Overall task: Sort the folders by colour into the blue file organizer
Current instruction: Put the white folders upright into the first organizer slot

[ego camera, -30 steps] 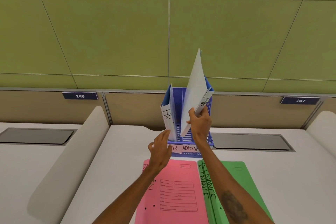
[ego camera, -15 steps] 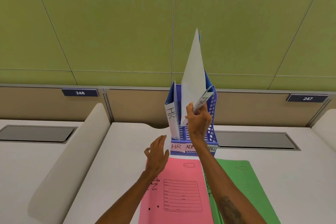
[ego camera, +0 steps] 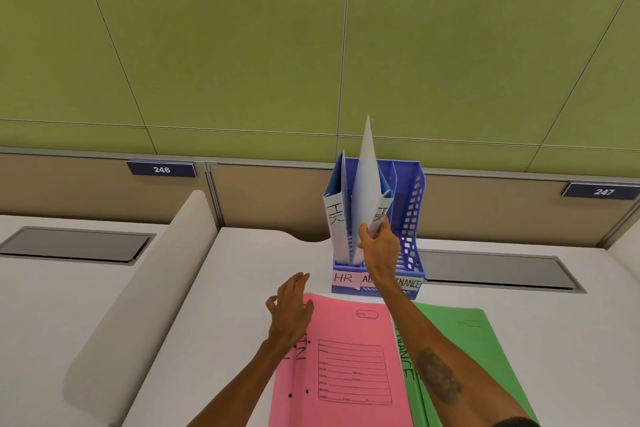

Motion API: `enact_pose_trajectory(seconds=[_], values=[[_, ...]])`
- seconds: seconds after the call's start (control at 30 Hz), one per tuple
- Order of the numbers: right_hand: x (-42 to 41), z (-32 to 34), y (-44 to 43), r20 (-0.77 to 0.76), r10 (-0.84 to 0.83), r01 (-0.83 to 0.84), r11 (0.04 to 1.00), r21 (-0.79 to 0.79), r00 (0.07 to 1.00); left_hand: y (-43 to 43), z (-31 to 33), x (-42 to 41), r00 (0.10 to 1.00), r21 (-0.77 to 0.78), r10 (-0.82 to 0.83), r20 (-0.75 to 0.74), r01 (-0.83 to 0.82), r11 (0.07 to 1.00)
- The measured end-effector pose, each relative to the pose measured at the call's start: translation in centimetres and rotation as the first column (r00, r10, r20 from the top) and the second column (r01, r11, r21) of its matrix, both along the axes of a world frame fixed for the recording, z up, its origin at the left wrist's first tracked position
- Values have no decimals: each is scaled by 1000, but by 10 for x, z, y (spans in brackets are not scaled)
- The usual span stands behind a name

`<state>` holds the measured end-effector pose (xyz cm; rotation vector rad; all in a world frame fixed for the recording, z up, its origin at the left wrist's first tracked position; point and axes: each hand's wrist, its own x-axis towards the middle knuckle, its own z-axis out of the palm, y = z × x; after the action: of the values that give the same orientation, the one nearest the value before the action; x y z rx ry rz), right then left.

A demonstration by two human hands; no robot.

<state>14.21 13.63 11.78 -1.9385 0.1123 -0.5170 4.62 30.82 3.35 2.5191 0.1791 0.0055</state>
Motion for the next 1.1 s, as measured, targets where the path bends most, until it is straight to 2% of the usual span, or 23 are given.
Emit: enact_pose_trajectory(seconds=[0.27,0.6,0.87,1.1], values=[[8,-19,3,-178,23,-51,987,-151,984,18,-21,-10,998,16,30,-49,-29,999],[10,-12,16,-231,-56,-16,955,-298,971,25,-21,-25,997,18,41,-72,-40,999],[10,1,23,-195,-54,-5,957,-290,979,31,-19,-32,997,34,45,-67,-43,999],[18,11,23,-258,-38,-36,961,-275,965,35,-14,-35,997,36,46,-63,-44,998]])
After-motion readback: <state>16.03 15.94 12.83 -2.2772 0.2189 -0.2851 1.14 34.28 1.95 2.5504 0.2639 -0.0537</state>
